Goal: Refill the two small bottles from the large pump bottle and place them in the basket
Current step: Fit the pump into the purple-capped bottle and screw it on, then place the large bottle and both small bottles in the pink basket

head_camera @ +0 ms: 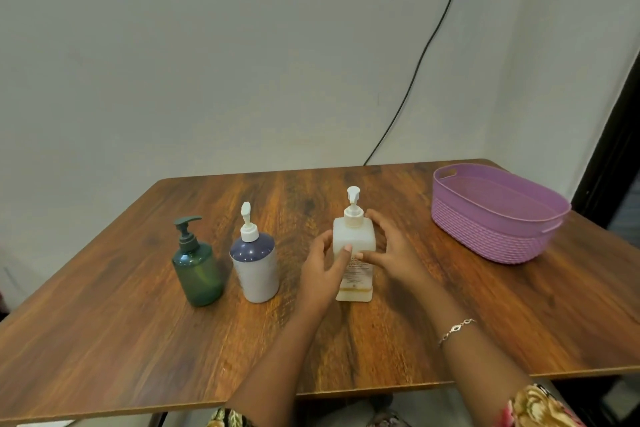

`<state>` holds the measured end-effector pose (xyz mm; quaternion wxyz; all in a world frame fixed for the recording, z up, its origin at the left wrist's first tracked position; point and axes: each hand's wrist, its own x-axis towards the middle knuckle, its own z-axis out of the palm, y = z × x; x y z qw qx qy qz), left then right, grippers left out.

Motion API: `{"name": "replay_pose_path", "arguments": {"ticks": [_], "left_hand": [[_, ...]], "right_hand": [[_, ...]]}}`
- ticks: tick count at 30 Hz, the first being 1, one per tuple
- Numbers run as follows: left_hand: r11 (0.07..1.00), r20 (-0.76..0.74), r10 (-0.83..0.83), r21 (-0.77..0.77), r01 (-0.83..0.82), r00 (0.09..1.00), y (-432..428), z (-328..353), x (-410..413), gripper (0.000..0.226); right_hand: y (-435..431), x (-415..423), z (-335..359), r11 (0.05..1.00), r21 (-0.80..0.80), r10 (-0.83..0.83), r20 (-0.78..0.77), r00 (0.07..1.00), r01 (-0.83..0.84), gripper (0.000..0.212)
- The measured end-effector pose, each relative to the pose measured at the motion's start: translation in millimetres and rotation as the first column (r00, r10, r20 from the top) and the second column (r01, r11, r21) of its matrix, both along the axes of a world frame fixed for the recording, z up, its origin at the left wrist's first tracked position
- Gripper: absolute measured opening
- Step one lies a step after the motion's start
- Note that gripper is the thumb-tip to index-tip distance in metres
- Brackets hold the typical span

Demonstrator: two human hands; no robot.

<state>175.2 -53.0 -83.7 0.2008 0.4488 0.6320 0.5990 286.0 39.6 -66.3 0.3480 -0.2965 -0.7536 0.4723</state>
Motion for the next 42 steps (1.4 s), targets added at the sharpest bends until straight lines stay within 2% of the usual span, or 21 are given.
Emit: {"name": "replay_pose_path", "arguments": {"ticks": [6, 10, 14, 17, 21, 23, 25, 30, 38, 40, 42], "left_hand": [[0.997, 0.067, -0.038, 0.073, 0.033, 0.997, 4, 12, 9, 0.035], [0.992, 0.072, -0.071, 0.11, 0.062, 0.995, 14, 20, 11, 0.055], [0.987, 0.05, -0.098, 0.132, 0.09, 0.994, 35, 31, 12, 0.051], [0.98, 0.056, -0.138, 0.153, 0.128, 0.989, 55, 42, 15, 0.044], [0.965, 0.072, -0.209, 0.178, 0.194, 0.975, 91, 54, 19, 0.055], [0.956, 0.084, -0.24, 0.194, 0.221, 0.967, 111, 59, 21, 0.053], [0.953, 0.101, -0.259, 0.188, 0.237, 0.961, 133, 63, 23, 0.049], [0.953, 0.104, -0.282, 0.141, 0.267, 0.954, 178, 82, 22, 0.058], [0.932, 0.093, -0.363, 0.063, 0.358, 0.927, 241, 139, 35, 0.025], [0.918, 0.053, -0.396, 0.032, 0.395, 0.917, 257, 152, 43, 0.03], [0.906, 0.015, -0.423, 0.012, 0.423, 0.906, 274, 158, 53, 0.044]], "right_hand": [[1, 3, 9, 0.991, 0.098, -0.091, -0.015, 0.996, 0.092, 0.068], [9, 6, 17, 0.979, 0.14, -0.153, 0.006, 0.988, 0.151, 0.07], [24, 10, 27, 0.967, 0.17, -0.198, 0.042, 0.979, 0.188, 0.074], [39, 15, 37, 0.94, 0.228, -0.265, 0.023, 0.964, 0.253, 0.074], [65, 22, 49, 0.916, 0.229, -0.333, -0.029, 0.943, 0.33, 0.071], [79, 25, 54, 0.894, 0.247, -0.373, -0.052, 0.927, 0.373, 0.07], [97, 27, 57, 0.874, 0.258, -0.412, -0.053, 0.91, 0.411, 0.071], [134, 29, 78, 0.848, 0.262, -0.473, -0.016, 0.881, 0.46, 0.072], [186, 52, 125, 0.807, 0.255, -0.546, -0.021, 0.837, 0.533, 0.065], [200, 65, 132, 0.799, 0.253, -0.563, -0.01, 0.827, 0.546, 0.066], [212, 77, 134, 0.778, 0.239, -0.594, -0.023, 0.804, 0.581, 0.067]]}}
